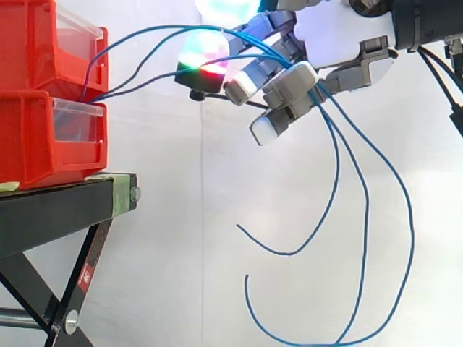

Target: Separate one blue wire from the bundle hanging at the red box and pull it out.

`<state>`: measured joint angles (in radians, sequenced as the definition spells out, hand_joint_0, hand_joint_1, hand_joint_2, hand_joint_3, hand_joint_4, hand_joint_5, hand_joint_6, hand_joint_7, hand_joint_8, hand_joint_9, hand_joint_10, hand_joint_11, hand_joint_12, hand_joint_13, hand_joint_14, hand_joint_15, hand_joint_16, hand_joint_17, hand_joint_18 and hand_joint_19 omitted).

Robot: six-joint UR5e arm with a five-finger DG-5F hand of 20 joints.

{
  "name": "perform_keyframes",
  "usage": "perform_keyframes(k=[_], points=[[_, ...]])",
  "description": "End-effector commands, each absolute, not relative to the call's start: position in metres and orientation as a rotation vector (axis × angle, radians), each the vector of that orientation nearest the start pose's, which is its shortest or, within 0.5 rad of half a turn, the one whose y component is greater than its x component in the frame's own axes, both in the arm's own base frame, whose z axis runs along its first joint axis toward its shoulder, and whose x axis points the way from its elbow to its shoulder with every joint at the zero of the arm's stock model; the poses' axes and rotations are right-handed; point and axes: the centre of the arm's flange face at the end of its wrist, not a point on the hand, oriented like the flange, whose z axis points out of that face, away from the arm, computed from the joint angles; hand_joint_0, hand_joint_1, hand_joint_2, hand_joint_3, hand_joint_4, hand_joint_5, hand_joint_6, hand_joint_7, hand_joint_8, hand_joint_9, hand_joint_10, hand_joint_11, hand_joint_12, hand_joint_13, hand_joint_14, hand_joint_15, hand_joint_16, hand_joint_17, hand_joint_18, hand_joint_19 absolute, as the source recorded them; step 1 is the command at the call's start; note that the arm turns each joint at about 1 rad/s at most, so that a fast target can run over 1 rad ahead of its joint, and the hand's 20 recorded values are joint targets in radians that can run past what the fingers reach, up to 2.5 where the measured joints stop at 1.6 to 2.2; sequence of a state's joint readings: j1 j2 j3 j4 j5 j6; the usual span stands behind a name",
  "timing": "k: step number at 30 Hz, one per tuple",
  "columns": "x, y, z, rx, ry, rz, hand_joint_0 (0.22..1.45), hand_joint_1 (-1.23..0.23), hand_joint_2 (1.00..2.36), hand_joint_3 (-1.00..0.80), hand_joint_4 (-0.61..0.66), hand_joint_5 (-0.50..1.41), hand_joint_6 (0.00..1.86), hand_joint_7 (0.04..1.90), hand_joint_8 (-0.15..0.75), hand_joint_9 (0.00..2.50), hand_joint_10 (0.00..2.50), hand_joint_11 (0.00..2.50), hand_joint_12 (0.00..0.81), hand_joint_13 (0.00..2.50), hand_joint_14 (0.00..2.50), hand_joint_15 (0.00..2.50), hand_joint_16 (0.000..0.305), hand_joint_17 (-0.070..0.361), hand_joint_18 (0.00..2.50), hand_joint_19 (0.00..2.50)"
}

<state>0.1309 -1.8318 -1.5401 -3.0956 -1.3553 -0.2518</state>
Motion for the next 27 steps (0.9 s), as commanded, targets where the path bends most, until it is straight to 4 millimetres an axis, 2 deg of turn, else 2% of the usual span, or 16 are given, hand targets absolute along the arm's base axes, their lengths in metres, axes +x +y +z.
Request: perform_keyframes(k=[1,9,14,22,27], points=[[0.5842,-0.0785,0.3679,1.157,1.421,0.858,0.53,-0.67,1.0,-0.47,0.22,-0.21,0.91,0.92,0.401,1.0,0.02,1.04,0.468,1.46,0.01,1.28,0.058,0.131,0.89,0.56],[0.5842,-0.0785,0.3679,1.157,1.421,0.858,0.58,-0.64,1.01,-0.41,0.21,-0.19,0.91,0.94,0.399,1.07,0.02,1.05,0.445,1.49,0.01,1.3,0.055,0.124,0.92,0.58],[0.5844,-0.0794,0.367,1.159,1.421,0.856,0.63,-0.72,1.01,-0.39,0.18,-0.18,0.91,0.96,0.404,1.18,0.02,1.08,0.401,1.65,0.01,1.43,0.052,0.117,0.99,0.59],[0.5845,-0.0785,0.367,1.158,1.422,0.857,0.64,-0.79,1.02,-0.24,0.1,-0.17,0.92,1.02,0.408,1.19,0.02,1.11,0.414,1.61,0.01,1.42,0.051,0.116,0.99,0.57],[0.5842,-0.0785,0.3679,1.156,1.421,0.857,0.64,-0.85,1.02,-0.19,0.11,-0.19,0.94,0.98,0.389,1.12,0.02,1.11,0.415,1.57,0.01,1.4,0.052,0.117,0.94,0.57]])
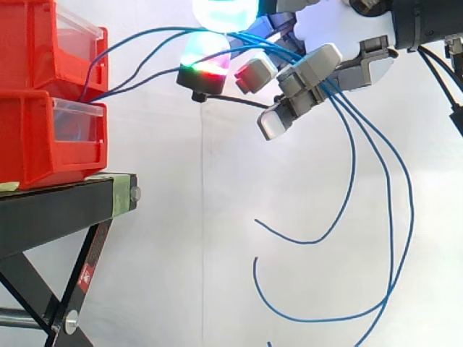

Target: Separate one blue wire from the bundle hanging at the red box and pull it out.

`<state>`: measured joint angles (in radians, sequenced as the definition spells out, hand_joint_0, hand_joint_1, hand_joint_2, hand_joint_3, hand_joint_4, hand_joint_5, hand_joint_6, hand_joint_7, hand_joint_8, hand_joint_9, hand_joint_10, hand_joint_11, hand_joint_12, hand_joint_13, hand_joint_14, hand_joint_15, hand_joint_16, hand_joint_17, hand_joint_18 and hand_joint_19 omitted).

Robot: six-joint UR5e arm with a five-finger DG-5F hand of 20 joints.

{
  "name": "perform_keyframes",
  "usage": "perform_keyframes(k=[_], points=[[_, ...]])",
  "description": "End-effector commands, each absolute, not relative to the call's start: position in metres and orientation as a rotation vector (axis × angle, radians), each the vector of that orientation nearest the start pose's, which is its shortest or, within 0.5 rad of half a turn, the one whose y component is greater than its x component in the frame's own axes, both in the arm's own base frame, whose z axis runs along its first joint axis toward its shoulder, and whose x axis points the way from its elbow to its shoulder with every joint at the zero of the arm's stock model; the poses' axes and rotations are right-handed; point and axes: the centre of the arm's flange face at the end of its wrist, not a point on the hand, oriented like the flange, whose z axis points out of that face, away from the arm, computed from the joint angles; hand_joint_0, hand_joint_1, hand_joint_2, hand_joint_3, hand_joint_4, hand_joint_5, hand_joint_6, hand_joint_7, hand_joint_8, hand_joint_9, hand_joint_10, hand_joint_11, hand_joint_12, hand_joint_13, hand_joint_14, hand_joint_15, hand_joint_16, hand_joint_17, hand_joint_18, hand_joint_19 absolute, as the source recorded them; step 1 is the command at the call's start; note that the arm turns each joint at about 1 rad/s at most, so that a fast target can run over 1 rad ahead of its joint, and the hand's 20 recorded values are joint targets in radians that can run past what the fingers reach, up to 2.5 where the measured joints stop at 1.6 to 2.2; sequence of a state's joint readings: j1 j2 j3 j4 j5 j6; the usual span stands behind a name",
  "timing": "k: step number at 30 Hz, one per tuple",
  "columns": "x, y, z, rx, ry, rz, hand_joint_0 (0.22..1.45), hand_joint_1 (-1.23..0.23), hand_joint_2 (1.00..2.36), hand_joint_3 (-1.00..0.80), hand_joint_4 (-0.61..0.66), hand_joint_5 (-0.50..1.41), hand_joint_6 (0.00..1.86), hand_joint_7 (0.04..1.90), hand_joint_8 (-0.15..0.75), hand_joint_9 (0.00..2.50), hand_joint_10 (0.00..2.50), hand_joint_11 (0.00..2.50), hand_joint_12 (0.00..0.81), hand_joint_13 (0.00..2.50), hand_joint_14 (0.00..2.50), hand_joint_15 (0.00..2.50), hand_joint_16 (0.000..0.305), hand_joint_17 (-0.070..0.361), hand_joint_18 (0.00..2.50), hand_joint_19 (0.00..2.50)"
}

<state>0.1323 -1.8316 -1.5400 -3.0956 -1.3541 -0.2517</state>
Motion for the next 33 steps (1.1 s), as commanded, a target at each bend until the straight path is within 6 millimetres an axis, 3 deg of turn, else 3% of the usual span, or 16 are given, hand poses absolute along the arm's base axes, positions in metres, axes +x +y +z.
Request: perform_keyframes(k=[1,4,10,14,20,33], points=[[0.5842,-0.0785,0.3679,1.156,1.421,0.857,0.64,-0.87,1.02,-0.19,0.12,-0.2,0.94,0.98,0.387,1.07,0.02,1.09,0.411,1.54,0.01,1.39,0.053,0.119,0.93,0.56],[0.5843,-0.0779,0.3679,1.155,1.421,0.855,0.65,-0.92,1.02,-0.18,0.18,-0.21,0.94,0.96,0.366,0.96,0.02,1.06,0.433,1.45,0.01,1.36,0.057,0.128,0.78,0.5],[0.5842,-0.0791,0.3679,1.159,1.417,0.852,0.66,-0.95,1.02,-0.28,0.19,-0.23,0.93,0.97,0.36,0.85,0.02,1.03,0.43,1.42,0.01,1.35,0.058,0.13,0.77,0.5],[0.5845,-0.0782,0.368,1.157,1.417,0.854,0.64,-0.95,1.0,-0.47,0.21,-0.23,0.93,0.94,0.368,0.84,0.02,1.02,0.427,1.43,0.01,1.34,0.057,0.129,0.78,0.5],[0.5846,-0.0782,0.3686,1.159,1.416,0.855,0.62,-0.93,1.0,-0.5,0.22,-0.23,0.93,0.92,0.371,0.88,0.02,1.06,0.424,1.47,0.01,1.38,0.056,0.126,0.81,0.52],[0.5849,-0.0773,0.3687,1.156,1.417,0.856,0.58,-0.61,1.01,-0.45,0.23,-0.19,0.91,0.93,0.41,1.12,0.02,1.1,0.433,1.63,0.01,1.42,0.055,0.124,0.96,0.56]])
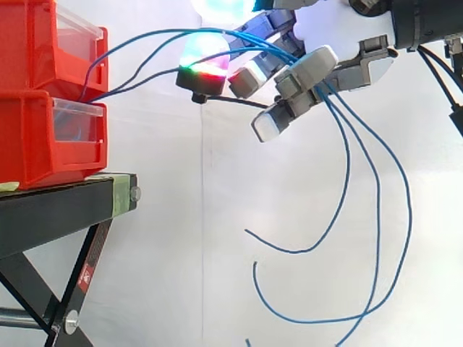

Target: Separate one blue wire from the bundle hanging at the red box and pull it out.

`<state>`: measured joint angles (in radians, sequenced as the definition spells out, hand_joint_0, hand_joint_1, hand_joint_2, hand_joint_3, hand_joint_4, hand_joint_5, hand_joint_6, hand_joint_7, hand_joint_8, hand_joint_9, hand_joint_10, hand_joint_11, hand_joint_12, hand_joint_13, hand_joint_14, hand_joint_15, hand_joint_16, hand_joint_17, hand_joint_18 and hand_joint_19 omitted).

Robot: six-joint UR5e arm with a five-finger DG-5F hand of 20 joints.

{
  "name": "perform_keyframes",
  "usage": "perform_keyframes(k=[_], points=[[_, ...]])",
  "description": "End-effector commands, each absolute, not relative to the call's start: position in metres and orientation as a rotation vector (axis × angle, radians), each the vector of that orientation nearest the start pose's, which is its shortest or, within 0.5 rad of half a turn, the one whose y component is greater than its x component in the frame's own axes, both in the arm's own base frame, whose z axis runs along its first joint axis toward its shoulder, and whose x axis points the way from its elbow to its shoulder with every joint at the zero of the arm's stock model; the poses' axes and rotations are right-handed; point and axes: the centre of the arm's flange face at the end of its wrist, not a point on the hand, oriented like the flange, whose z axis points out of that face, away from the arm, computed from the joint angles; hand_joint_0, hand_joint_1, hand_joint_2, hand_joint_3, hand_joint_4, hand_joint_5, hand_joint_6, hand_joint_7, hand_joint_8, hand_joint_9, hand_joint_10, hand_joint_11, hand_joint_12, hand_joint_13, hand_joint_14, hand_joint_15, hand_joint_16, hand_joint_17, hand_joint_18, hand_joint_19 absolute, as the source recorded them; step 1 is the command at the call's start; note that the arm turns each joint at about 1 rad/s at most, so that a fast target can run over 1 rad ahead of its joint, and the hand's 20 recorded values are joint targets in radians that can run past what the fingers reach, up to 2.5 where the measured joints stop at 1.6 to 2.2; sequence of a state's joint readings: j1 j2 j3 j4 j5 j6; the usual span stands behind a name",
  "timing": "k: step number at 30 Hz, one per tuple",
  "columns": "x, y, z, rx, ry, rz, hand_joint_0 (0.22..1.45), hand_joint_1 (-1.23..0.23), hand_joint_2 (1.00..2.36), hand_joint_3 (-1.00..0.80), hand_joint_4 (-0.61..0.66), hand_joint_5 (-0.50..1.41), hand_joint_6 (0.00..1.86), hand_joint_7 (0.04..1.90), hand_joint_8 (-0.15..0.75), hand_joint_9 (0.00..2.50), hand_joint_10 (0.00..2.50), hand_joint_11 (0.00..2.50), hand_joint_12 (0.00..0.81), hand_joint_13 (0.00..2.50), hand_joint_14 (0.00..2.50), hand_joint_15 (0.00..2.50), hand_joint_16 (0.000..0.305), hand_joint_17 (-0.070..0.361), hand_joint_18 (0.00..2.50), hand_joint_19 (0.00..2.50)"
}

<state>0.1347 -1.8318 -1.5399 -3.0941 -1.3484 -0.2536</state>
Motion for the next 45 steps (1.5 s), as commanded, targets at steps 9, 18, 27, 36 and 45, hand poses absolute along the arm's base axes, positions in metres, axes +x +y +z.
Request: perform_keyframes(k=[9,18,27,36,45], points=[[0.5847,-0.0774,0.3686,1.156,1.418,0.853,0.63,-0.65,1.01,-0.38,0.2,-0.18,0.91,0.94,0.412,1.16,0.02,1.13,0.421,1.64,0.01,1.44,0.053,0.118,0.97,0.57],[0.5844,-0.0775,0.3679,1.158,1.419,0.853,0.64,-0.76,1.02,-0.19,0.09,-0.18,0.93,0.99,0.419,1.2,0.02,1.15,0.422,1.66,0.01,1.45,0.051,0.115,1.0,0.57],[0.5844,-0.0775,0.3679,1.158,1.419,0.853,0.64,-0.83,1.03,-0.14,0.15,-0.2,0.94,0.98,0.395,1.08,0.02,1.12,0.422,1.61,0.01,1.45,0.053,0.119,0.95,0.57],[0.5846,-0.0773,0.368,1.155,1.419,0.854,0.62,-0.86,1.02,-0.16,0.22,-0.22,0.93,0.96,0.39,0.99,0.02,1.11,0.413,1.55,0.01,1.44,0.056,0.125,0.9,0.57],[0.5846,-0.0773,0.368,1.158,1.417,0.856,0.61,-0.93,1.02,-0.16,0.25,-0.23,0.93,0.99,0.391,0.93,0.02,1.09,0.421,1.52,0.01,1.43,0.058,0.131,0.88,0.54]])
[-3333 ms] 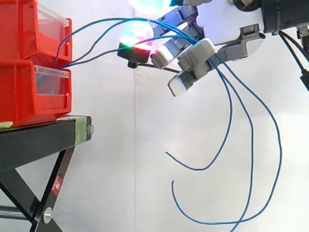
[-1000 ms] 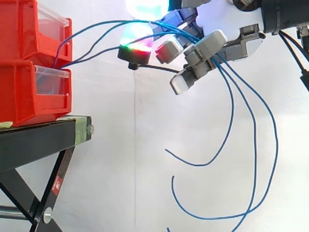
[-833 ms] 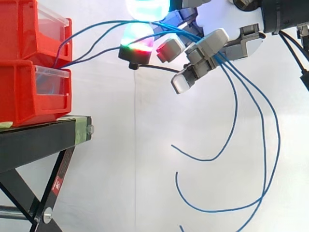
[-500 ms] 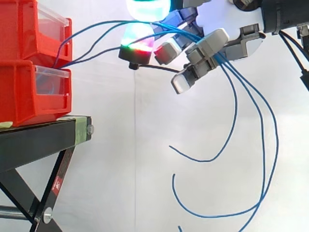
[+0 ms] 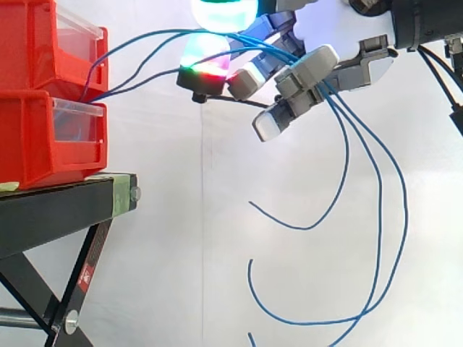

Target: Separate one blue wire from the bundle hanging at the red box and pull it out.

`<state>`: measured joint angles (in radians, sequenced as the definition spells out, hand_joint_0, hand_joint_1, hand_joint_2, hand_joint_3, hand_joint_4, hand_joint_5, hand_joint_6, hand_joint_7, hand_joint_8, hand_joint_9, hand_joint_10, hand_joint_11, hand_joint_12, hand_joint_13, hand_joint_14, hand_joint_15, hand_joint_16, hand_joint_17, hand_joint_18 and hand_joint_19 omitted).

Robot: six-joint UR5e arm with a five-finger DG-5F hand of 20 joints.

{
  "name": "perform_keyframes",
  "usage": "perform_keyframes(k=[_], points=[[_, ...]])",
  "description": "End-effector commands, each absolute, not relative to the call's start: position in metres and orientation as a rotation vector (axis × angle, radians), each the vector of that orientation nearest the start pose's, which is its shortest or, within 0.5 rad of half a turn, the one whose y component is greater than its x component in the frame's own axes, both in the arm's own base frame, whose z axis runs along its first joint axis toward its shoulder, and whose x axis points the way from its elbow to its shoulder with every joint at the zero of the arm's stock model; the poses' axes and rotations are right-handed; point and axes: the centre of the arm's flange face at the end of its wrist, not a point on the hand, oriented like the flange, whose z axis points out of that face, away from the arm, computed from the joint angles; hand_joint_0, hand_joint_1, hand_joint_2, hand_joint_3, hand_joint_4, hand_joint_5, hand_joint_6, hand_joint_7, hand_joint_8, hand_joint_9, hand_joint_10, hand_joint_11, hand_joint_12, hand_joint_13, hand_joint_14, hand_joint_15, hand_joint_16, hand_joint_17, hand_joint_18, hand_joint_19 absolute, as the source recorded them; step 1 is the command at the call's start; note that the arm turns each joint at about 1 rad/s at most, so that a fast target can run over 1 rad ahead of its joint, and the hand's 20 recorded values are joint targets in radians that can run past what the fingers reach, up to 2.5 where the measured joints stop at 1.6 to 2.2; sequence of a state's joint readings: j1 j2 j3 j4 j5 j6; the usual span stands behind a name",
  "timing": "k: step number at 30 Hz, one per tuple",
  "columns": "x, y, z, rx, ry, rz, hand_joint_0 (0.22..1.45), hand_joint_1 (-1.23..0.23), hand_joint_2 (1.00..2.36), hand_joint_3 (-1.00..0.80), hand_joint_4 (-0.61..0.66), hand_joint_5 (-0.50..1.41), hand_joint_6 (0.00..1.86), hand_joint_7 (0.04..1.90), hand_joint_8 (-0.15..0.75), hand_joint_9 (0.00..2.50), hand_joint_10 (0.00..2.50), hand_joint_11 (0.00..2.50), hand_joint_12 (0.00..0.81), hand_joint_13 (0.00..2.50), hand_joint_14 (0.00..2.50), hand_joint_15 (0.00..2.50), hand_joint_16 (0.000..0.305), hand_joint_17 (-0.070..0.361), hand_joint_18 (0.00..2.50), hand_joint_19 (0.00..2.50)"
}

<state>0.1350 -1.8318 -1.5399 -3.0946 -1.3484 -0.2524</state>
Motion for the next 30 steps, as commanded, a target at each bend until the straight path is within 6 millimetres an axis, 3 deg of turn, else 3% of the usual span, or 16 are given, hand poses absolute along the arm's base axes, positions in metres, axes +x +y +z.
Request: perform_keyframes(k=[1,19,24,30], points=[[0.5844,-0.0773,0.3679,1.158,1.419,0.855,0.62,-0.94,1.02,-0.18,0.25,-0.23,0.93,0.99,0.389,0.91,0.02,1.08,0.421,1.51,0.01,1.44,0.058,0.131,0.88,0.53],[0.5845,-0.0764,0.3679,1.157,1.42,0.856,0.65,-1.02,1.01,-0.37,0.28,-0.25,0.92,0.98,0.38,0.82,0.02,1.05,0.43,1.45,0.01,1.39,0.059,0.133,0.85,0.49],[0.5846,-0.0773,0.368,1.158,1.417,0.856,0.6,-0.95,1.0,-0.46,0.27,-0.24,0.92,0.96,0.387,0.86,0.02,1.05,0.429,1.47,0.01,1.39,0.059,0.134,0.85,0.52],[0.5844,-0.0773,0.3679,1.158,1.419,0.855,0.55,-0.8,1.0,-0.45,0.25,-0.22,0.92,0.94,0.404,0.96,0.02,1.07,0.446,1.53,0.0,1.4,0.06,0.134,0.88,0.55]])
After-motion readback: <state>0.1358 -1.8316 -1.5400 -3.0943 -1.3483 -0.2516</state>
